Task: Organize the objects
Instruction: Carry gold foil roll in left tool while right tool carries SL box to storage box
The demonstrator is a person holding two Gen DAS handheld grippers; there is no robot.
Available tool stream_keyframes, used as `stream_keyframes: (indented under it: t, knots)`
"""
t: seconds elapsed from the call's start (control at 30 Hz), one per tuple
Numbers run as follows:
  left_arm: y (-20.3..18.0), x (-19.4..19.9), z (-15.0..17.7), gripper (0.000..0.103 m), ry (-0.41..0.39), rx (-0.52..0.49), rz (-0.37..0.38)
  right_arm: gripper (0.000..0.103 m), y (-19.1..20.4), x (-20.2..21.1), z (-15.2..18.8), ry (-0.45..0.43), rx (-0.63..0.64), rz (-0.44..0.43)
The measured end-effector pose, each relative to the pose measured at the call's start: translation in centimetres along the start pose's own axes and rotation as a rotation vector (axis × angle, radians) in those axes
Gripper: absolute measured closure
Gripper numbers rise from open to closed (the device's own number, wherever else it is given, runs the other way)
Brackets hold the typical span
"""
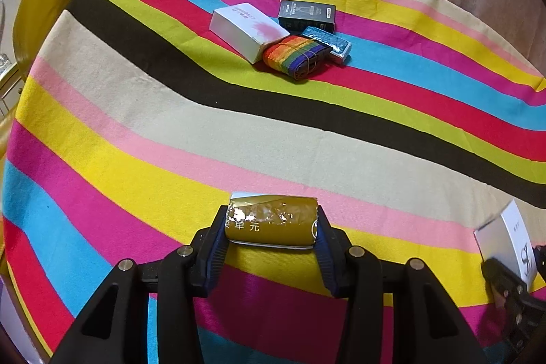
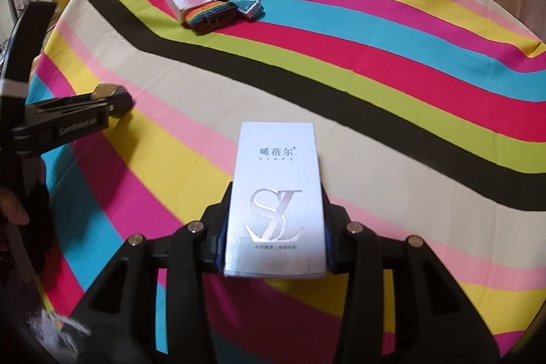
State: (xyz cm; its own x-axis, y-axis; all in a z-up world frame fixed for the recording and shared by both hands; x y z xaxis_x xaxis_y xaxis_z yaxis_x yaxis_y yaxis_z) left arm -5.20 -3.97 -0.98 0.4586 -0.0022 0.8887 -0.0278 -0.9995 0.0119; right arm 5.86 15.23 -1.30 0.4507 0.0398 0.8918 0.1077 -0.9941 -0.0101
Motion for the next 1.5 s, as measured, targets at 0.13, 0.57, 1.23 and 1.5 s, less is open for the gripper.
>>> stream_keyframes:
  t: [0.13, 0.57, 1.23, 1.5]
  knots:
    - [0.8, 1.1, 1.7, 0.056, -0.001, 0.034, 0.014, 0.057, 0.6, 0.7, 0.9, 0.003, 0.019, -0.014]
    - [3.8, 8.6, 8.4, 0.056, -0.086, 0.093, 0.054, 0.057, 5.3, 3.4, 2.6, 0.001, 0.124, -0.085]
    - [14.2, 16.6, 17.2, 0.056, -0.145, 0.279, 0.022, 0.057, 18.4, 8.0, 4.8, -0.07, 0.475, -0.119]
    - [18.1, 17.7, 20.5, 0.056, -0.14, 0.364, -0.013, 0.057, 22.8, 9.7, 5.3, -0.081, 0.578, -0.181]
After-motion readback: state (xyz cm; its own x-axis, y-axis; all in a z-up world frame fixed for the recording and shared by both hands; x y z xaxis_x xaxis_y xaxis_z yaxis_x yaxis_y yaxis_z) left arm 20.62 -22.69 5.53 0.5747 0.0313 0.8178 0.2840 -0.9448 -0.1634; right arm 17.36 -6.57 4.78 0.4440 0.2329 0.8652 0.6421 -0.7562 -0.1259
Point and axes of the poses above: each gripper's, at about its wrist camera, not at the fingertips, and x roughly against the way its jaws point, y to its left, z to its underside, the point moved 4 cm from there along -x, roughly the way its jaws point, and after that the axes turned 12 degrees about y, right-handed, at the moved point
